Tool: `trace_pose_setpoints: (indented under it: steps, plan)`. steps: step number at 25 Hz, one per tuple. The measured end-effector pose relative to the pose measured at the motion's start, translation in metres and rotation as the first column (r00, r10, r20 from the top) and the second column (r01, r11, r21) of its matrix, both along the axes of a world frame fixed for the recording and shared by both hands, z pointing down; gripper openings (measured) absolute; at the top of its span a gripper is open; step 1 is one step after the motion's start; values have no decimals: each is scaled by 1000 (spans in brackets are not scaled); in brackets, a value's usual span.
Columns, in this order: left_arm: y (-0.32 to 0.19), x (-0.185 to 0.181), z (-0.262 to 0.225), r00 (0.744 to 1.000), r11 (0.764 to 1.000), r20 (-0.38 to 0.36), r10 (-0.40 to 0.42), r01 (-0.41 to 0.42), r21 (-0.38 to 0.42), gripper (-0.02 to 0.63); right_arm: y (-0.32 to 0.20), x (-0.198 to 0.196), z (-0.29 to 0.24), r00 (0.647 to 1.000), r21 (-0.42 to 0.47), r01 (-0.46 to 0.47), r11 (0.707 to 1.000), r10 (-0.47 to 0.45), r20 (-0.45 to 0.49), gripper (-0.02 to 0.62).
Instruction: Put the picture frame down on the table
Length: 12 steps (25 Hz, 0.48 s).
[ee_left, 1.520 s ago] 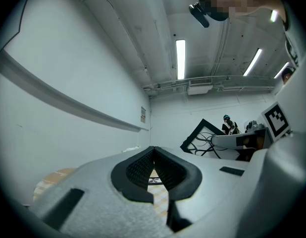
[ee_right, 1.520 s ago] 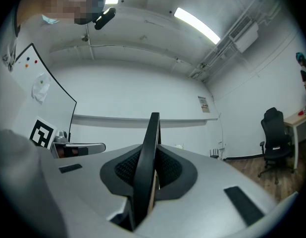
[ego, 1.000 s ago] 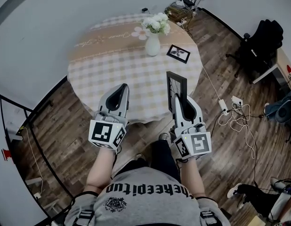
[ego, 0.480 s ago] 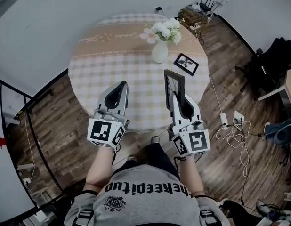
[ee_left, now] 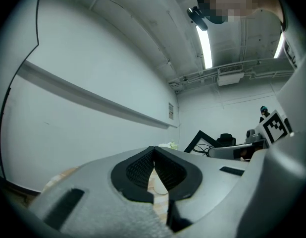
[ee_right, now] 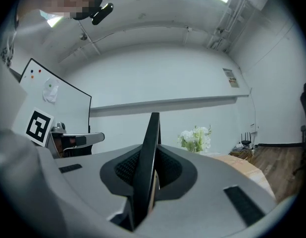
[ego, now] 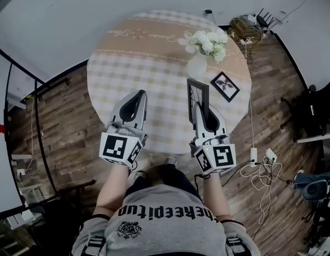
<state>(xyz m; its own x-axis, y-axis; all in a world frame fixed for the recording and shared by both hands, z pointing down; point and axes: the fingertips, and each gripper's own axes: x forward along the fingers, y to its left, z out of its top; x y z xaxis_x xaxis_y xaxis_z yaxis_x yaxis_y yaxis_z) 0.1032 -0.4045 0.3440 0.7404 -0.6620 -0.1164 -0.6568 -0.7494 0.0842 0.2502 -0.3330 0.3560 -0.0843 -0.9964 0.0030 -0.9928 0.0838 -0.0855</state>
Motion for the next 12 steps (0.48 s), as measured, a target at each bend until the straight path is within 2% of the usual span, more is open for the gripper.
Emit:
trace_pose_setpoints:
  steps: [6, 12]
  plan:
    - [-8, 4, 13, 997, 997, 18, -77, 78, -22, 15, -23, 8, 28, 996, -60, 81, 995, -79, 34, 49]
    - [-7, 10, 32, 991, 990, 43, -128, 130, -57, 15, -36, 11, 69, 987, -151, 150, 977, -139, 83, 49]
